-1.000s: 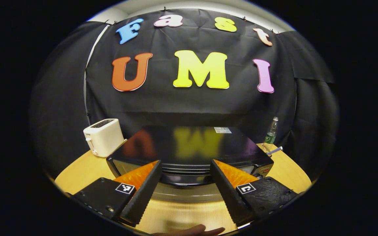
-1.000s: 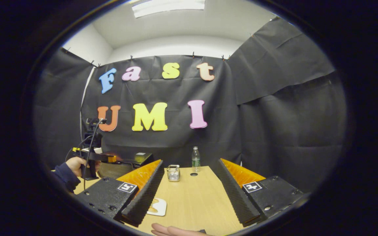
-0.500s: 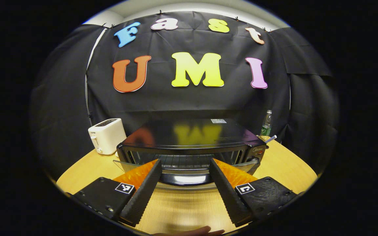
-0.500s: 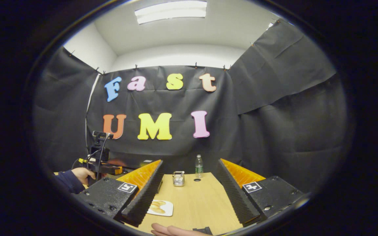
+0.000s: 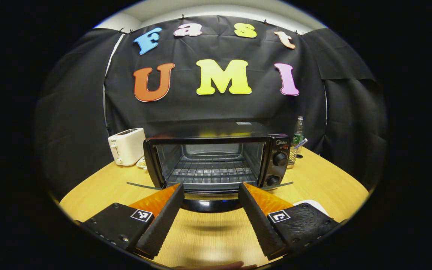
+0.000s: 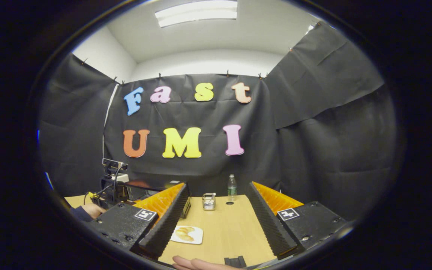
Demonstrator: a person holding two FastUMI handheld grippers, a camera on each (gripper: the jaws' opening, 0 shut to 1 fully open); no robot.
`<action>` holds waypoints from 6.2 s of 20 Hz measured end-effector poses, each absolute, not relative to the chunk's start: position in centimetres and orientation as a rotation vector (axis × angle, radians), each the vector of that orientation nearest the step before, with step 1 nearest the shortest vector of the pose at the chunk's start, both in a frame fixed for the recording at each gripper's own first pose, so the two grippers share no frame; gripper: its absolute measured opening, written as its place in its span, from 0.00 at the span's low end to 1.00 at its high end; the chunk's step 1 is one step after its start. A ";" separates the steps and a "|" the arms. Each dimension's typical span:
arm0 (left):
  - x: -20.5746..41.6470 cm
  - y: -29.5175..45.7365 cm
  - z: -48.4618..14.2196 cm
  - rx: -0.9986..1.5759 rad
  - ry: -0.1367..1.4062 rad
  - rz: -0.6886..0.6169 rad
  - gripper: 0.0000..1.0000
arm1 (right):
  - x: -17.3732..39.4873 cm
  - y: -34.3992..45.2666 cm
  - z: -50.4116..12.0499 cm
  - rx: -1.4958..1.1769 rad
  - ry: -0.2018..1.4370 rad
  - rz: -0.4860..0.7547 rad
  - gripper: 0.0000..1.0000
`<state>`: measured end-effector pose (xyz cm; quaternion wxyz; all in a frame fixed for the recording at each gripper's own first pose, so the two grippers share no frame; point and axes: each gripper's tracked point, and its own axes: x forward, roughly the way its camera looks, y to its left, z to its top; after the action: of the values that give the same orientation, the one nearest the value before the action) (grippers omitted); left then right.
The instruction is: Open the electric oven with the left hand, put the food in, and close the electric oven.
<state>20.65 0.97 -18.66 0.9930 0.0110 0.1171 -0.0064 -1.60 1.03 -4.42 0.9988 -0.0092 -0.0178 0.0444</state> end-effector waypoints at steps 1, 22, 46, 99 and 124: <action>20.3 0.9 -18.9 0.024 0.231 -0.008 0.96 | -1.4 1.2 -4.6 -0.020 -0.031 0.088 1.00; 15.9 -0.7 -26.6 -0.089 0.334 -0.002 0.96 | 3.7 3.6 -13.3 -0.005 0.142 0.088 1.00; 9.9 4.9 -18.5 -0.058 0.227 -0.052 0.93 | 14.0 14.7 -35.2 -0.104 0.658 0.320 0.96; -0.7 16.2 -4.9 0.015 -0.002 0.106 0.94 | 34.0 42.1 -30.2 0.090 0.478 0.489 0.76; 5.1 5.4 -7.4 -0.021 0.001 -0.048 0.95 | 9.7 16.0 -5.5 -0.035 0.112 0.182 1.00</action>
<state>5.15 5.38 -7.43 0.9997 -0.0104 0.0005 -0.0242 9.75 15.96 -5.54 0.9941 -0.0175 0.0561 0.0906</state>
